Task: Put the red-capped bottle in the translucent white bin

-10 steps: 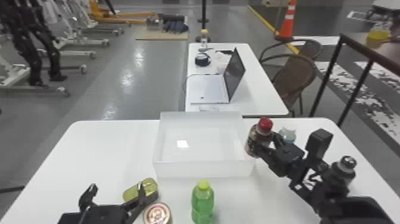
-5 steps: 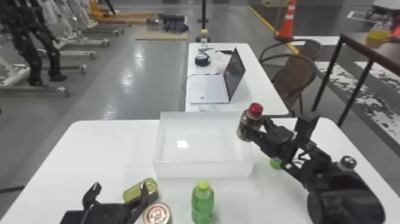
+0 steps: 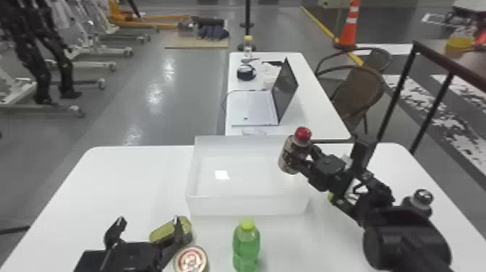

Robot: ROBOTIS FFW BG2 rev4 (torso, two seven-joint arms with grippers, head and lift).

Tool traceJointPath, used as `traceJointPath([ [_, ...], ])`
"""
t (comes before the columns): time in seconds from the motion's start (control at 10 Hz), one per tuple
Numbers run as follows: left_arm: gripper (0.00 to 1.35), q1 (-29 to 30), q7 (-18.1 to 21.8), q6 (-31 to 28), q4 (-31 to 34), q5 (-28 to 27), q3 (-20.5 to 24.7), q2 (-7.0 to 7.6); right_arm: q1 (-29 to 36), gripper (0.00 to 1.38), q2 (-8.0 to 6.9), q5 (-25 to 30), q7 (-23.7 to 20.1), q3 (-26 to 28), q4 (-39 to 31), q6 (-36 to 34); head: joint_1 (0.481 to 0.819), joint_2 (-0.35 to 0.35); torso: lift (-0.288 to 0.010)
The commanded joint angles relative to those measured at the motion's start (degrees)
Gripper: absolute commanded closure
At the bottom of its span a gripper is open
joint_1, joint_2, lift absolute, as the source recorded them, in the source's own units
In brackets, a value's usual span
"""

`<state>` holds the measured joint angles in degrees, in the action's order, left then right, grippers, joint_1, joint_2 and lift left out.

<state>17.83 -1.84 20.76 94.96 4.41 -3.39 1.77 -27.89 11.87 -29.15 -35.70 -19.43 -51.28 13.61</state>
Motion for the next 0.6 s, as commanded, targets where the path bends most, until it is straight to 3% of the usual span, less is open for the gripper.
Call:
traceJointPath([
  [0.0, 0.02, -0.25, 0.00, 0.07, -0.22, 0.25, -0.12, 0.16, -0.59, 1.12, -0.26, -2.66, -0.42, -1.84, 1.98, -0.43, 0.549, 0.000, -0.100],
  [0.4, 0.02, -0.16, 0.00, 0.51, -0.39, 0.69, -0.12, 0.25, 0.20, 1.12, -0.35, -3.10, -0.42, -3.95, 3.38, -0.96, 0.549, 0.000, -0.100],
  [0.5, 0.02, -0.07, 0.00, 0.60, -0.39, 0.77, -0.12, 0.25, 0.12, 0.99, -0.26, -2.57, -0.42, -3.95, 3.21, -0.96, 0.549, 0.000, -0.100],
])
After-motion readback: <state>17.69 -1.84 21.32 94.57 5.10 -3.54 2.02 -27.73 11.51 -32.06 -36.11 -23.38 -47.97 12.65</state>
